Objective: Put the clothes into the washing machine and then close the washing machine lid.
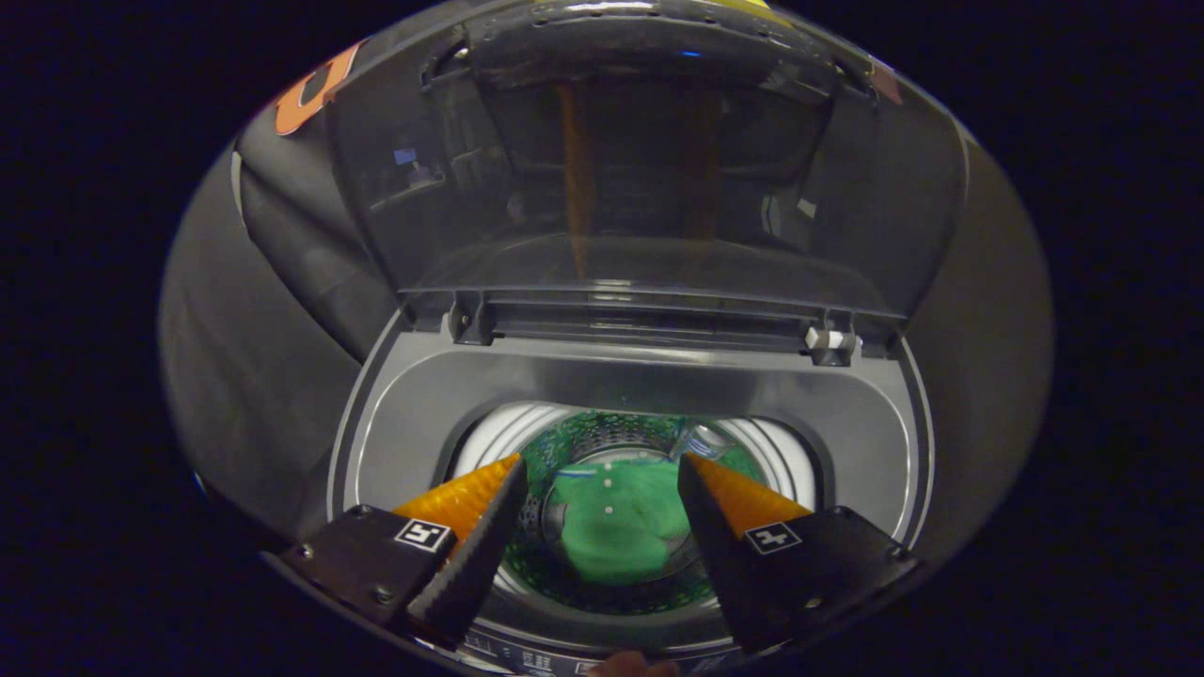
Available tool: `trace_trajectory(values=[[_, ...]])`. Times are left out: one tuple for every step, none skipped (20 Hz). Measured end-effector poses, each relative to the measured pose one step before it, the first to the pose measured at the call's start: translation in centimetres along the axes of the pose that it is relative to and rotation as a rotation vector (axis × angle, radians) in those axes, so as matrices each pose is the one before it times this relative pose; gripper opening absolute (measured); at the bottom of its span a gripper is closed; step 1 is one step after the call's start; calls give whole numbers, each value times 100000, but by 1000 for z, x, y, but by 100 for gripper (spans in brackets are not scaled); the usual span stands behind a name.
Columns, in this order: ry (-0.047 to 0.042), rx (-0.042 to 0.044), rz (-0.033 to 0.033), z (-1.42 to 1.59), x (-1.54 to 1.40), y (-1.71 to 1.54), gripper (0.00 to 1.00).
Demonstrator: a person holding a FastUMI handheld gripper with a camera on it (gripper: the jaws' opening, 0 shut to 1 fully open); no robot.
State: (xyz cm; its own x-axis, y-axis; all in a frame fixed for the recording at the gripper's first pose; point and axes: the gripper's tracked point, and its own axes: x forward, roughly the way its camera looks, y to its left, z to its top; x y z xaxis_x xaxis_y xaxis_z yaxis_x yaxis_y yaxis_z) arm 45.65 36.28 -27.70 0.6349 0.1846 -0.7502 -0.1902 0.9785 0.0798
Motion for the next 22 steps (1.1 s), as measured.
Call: trace_trajectory(values=[[-366,-787,94,27,-186,-43,98],[-766,-166,101,228,-474,22,98],[-876,165,114,275,-602,74,98],[-1455,-26,116,512,-443,-178,98],[-1518,162,181,582,-957,153,98],[-1474,423,-78,704,-435,-406,98],[-1491,573,106,755,-964,526,98],[-1531,718,-34,974,-690,103,98],[-1716,523,81,964,-868,60,98],[-1478,232,-317,1035,-779,-56,98],[-1849,322,-192,1058,-739,-172,98],[-2070,434,-607,1272,-930,-43,98],[-2363,556,-527,1333,-995,-29,98],[-2386,447,-415,1430,-882,-50,98],[-2314,225,-258,1315,-825,-127,98],[-2111,-163,-253,1462,-920,-36,98],[-2448,-591,-377,1509,-847,-70,98],[-2435,-1005,-414,1636,-725,-44,98],[-2266,-1218,-91,1503,-458,-105,98],[-2004,-660,-183,1657,-443,-151,98],[-1507,-171,218,1400,-250,119,98],[-1312,103,10,1436,-163,-152,98]])
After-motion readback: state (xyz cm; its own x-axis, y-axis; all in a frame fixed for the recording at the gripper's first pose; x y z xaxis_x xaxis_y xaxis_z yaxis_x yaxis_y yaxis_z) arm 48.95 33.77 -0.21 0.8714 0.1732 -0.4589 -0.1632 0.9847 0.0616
